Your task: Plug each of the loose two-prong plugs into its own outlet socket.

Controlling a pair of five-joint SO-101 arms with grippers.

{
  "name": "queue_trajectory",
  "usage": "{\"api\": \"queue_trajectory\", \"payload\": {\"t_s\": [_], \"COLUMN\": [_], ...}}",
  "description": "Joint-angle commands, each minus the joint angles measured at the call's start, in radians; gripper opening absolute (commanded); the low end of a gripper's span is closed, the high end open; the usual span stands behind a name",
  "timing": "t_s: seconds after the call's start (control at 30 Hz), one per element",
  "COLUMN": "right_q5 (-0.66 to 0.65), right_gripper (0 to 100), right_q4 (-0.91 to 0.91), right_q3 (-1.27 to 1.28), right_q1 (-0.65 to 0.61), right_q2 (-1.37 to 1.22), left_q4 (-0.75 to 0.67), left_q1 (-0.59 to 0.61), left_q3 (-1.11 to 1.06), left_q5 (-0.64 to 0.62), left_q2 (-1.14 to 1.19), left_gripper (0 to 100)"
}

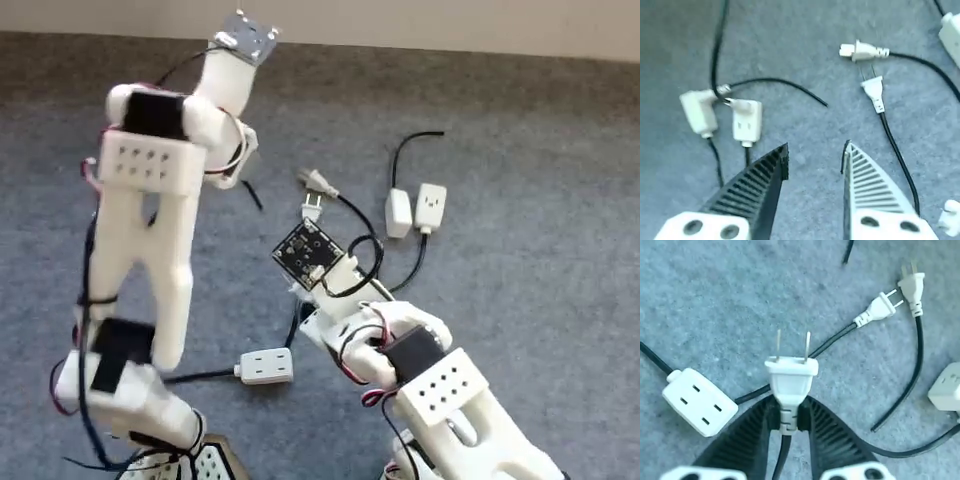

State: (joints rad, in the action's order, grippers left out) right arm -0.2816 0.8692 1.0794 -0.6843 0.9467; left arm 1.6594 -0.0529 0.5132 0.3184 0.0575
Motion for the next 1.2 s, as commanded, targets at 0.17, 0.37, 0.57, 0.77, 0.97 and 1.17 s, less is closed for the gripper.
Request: {"api": "queue_trajectory", "payload": {"t_s": [0.17, 0.37, 0.57, 0.77, 0.97, 1.17], "right_q5": [0.034, 0.037, 0.04, 0.094, 0.115, 0.157], "right_gripper": [0.7, 0.7, 0.7, 0.7, 0.7, 0.7], "right_q4": [-0.067, -0.097, -0.096, -0.097, -0.113, -0.148], "right_q3": [0.002, 0.015, 0.015, 0.007, -0.054, -0.099], "right_q1": [-0.012, -0.012, -0.015, -0.015, -0.031, -0.136], "right_q2": [-0.107, -0.124, -0.125, -0.125, -0.127, -0.214], "left_q4": [-0.192, -0.548, -0.73, -0.7, -0.707, -0.713], "left_q1": [0.082, 0.108, 0.108, 0.101, -0.051, -0.09], "left_q3": [-0.392, -0.941, -1.27, -1.432, -1.589, -1.732], "left_q5": [-0.014, -0.035, -0.012, -0.075, -0.147, -0.149], "left_q2": [-0.38, -0.774, -1.173, -1.287, -1.414, -1.569], "left_gripper": [19, 19, 19, 21, 30, 31]}}
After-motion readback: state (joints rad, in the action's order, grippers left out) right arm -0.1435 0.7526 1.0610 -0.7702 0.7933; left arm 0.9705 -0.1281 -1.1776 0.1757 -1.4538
